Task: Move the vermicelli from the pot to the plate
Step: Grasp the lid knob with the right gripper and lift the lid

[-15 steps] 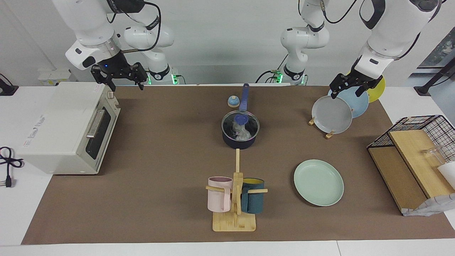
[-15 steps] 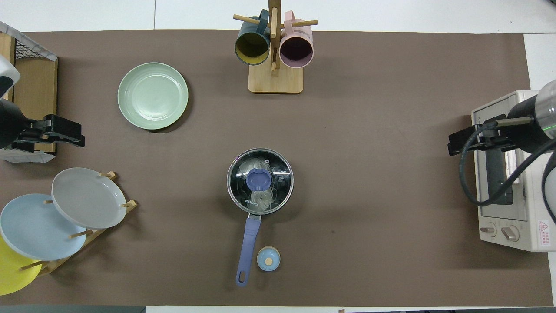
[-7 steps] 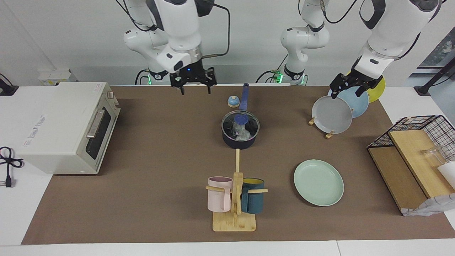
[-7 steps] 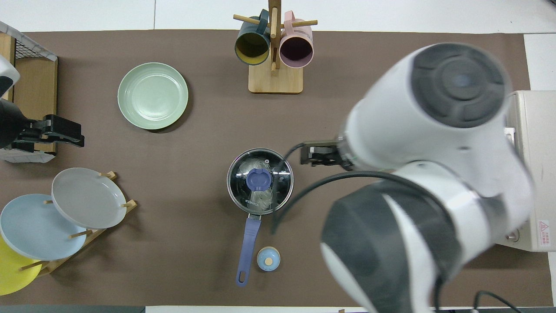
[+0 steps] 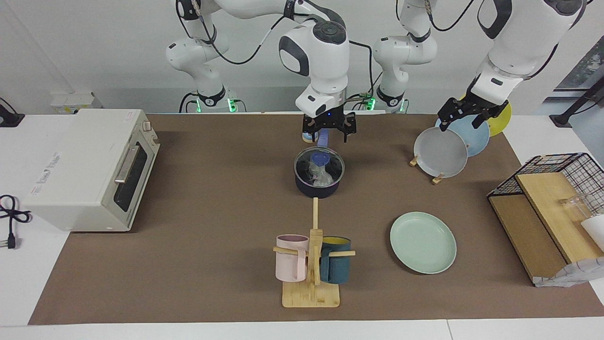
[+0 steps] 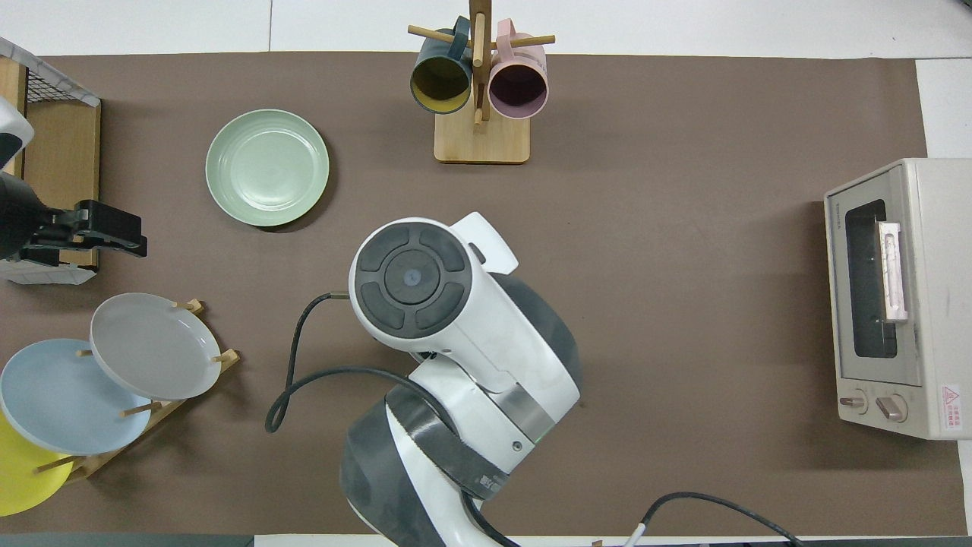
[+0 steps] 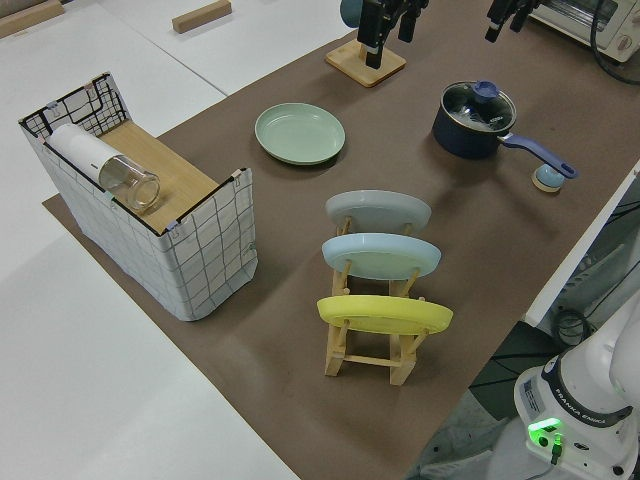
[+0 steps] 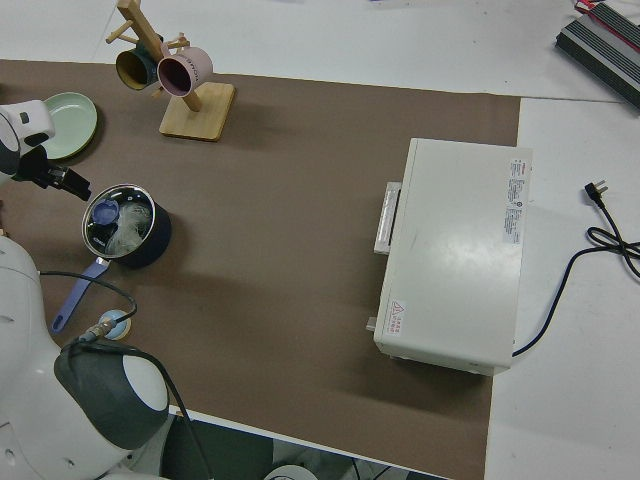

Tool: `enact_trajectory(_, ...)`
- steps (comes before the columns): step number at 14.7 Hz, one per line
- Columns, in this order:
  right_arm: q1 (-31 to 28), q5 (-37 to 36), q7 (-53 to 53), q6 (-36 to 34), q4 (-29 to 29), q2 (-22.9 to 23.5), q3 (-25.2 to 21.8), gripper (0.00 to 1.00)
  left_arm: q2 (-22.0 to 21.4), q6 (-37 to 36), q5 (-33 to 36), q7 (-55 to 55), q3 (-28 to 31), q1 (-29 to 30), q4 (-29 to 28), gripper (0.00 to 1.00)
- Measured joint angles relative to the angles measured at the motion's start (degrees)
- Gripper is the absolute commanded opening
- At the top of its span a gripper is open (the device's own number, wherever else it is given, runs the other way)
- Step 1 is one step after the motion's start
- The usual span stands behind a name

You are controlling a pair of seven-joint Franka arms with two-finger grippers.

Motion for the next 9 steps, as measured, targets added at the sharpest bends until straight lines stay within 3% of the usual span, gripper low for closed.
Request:
enact_trajectory(3,0.54,-5.90,-0.11,5.21,-5.62,0.24,-0.01,1.00,0.00,0.00,0.00,0.00,-0.01,0.40,0.00,1.00)
enact_trajectory(7,1.59,-7.17,-0.17,7.76,-9.57,0.81,0.00,1.00,-0.01,0.15,0.00,0.00,-0.02,0.50,0.00,1.00)
enact_trajectory(9,1.64,-7.17,-0.19,7.76,-9.62,0.82,-0.03,0.83,-0.01,0.29,0.00,0.00,-0.04,0.50,0.00,1.00)
